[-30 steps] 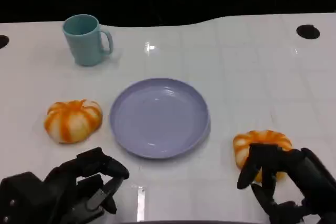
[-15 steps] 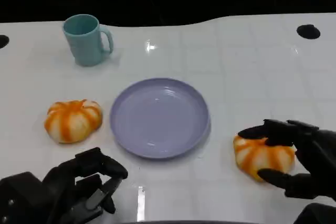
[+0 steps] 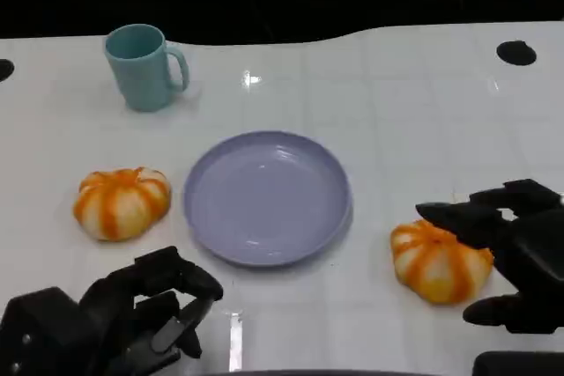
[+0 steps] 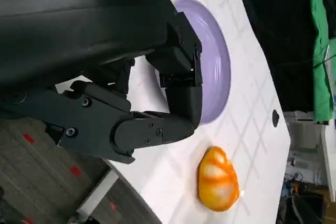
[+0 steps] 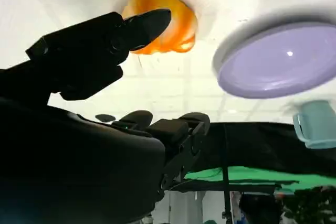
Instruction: Grasp the bread from the table and place it into the plate.
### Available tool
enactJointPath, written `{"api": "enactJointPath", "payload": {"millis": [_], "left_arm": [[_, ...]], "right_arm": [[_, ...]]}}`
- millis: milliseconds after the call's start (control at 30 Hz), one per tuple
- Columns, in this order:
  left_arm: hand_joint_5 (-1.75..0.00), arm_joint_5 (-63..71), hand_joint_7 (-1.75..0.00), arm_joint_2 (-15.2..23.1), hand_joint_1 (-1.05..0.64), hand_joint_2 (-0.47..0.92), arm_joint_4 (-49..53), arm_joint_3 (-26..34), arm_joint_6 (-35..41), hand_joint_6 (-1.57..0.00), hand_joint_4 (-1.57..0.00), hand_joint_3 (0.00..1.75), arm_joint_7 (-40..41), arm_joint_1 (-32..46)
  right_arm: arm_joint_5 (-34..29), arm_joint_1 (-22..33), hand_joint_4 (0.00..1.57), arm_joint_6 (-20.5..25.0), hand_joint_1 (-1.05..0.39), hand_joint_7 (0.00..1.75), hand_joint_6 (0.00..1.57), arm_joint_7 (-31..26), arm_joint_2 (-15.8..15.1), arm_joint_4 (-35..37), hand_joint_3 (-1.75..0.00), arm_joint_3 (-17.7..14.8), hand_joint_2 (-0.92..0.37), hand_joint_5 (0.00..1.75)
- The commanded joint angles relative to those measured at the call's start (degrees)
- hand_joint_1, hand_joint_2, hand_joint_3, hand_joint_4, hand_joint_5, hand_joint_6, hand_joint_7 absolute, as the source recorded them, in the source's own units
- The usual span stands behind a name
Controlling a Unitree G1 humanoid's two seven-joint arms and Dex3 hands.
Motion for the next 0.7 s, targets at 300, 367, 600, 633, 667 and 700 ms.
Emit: {"api": "enactJointPath", "payload": {"millis": [300, 367, 600, 633, 667, 700], "left_arm": [[-1.75, 0.3, -1.27, 0.1, -0.41, 0.92, -3.1, -0.1, 2.7, -0.65, -0.66, 0.47, 1.1, 0.1], [-1.75, 0.2, -1.27, 0.1, -0.41, 0.92, -3.4, -0.1, 3.0, -0.65, -0.66, 0.47, 1.3, 0.2], [-1.75, 0.0, -1.27, 0.0, -0.4, 0.92, -4.9, -0.3, 4.3, -0.65, -0.66, 0.47, 1.5, 0.6], [-1.75, -0.1, -1.27, 0.0, -0.4, 0.92, -4.9, -0.3, 4.2, -0.65, -0.66, 0.47, 1.5, 0.6], [-1.75, -0.1, -1.27, 0.1, -0.4, 0.92, -4.9, -0.3, 4.2, -0.65, -0.66, 0.47, 1.5, 0.6], [-1.75, 0.0, -1.27, 0.0, -0.41, 0.92, -5.0, -0.3, 4.4, -0.65, -0.66, 0.47, 1.6, 0.6]], "right_arm": [[-5.5, -9.3, 0.08, 0.8, -0.5, 0.02, 0.35, -3.5, -0.1, 17.7, -0.01, 6.2, -0.81, 0.5], [-6.3, -10.6, 0.1, 1.0, -0.52, 0.01, 0.35, -4.6, 0.0, 20.5, -0.01, 7.3, -0.82, 0.46], [-6.2, -16.6, 0.12, 2.4, -0.52, 0.0, 0.34, -8.1, 2.5, 33.4, -0.03, 11.1, -0.91, 0.38], [-5.8, -17.3, 0.11, 2.6, -0.51, 0.0, 0.33, -8.5, 2.9, 35.2, -0.04, 11.5, -0.92, 0.37], [-5.5, -17.9, 0.11, 2.7, -0.51, 0.0, 0.33, -8.9, 3.2, 36.5, -0.04, 11.8, -0.92, 0.36], [-5.3, -18.4, 0.12, 2.7, -0.51, 0.0, 0.33, -9.4, 3.5, 37.8, -0.05, 12.1, -0.92, 0.36]]}}
